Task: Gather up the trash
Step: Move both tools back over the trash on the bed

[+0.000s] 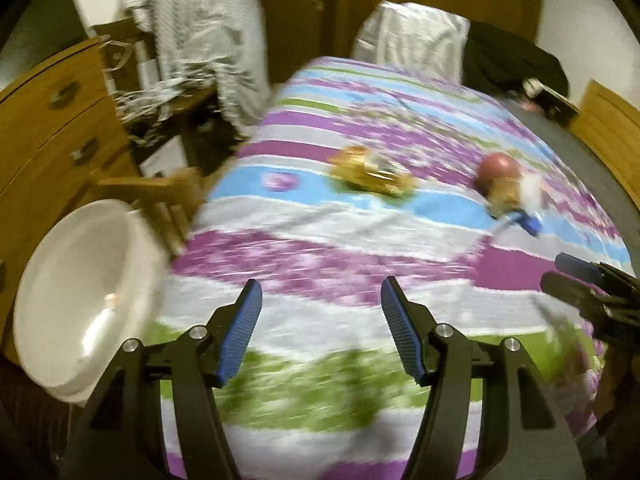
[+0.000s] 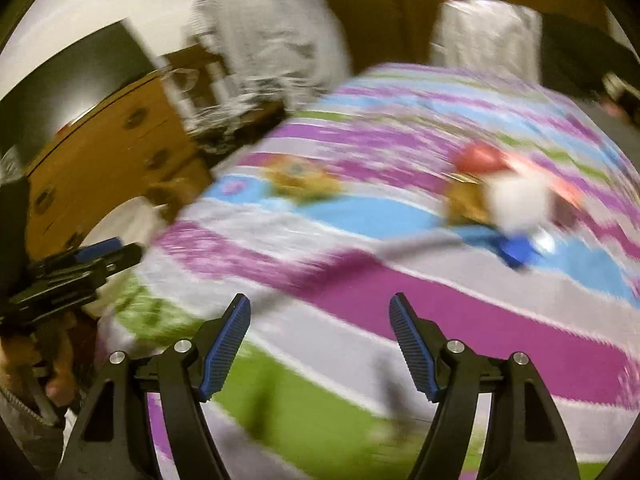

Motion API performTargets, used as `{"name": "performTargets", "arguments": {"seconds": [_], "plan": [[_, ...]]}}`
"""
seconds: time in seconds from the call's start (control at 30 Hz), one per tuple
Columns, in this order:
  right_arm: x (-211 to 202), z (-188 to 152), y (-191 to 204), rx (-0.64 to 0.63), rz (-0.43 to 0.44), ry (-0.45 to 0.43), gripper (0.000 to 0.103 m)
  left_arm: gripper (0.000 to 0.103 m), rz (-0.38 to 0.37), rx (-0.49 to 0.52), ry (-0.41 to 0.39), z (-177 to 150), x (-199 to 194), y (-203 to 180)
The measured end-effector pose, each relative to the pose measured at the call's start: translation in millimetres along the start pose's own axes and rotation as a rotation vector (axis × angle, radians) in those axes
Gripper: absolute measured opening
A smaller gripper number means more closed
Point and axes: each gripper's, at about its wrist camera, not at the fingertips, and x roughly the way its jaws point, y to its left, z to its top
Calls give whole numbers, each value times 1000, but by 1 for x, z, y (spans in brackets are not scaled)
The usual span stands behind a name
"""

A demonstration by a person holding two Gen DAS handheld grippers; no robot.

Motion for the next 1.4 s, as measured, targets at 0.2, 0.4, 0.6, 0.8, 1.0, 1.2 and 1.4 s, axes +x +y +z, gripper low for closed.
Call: {"name": "performTargets", "arguments": {"seconds": [0.2,0.4,0.6,0.8,1.0,1.2,1.4], "plan": [[-1,18,-97,80,-72,-44,68,61,-53,78,17,17,28,-66],[23,94,-138,12,-109,-92,45,63,-64,74,35,30,54,-94],[73,146,-161,3,-46,-28,46,63,-64,66,76,36,80,-105],[58,105,-150,-113,34,49,48,63,-91,41,89,42,86,-106],[5,33,-146,-160,72,120,59,63,-116,50,101,40,88,-118],[-41,-27,-167,-70,71,101,62,63,-190,141,108,31,80,-149],[-57,-65,-221,203,73,-16,67,75,-335,360,136,19,73,-224]]}}
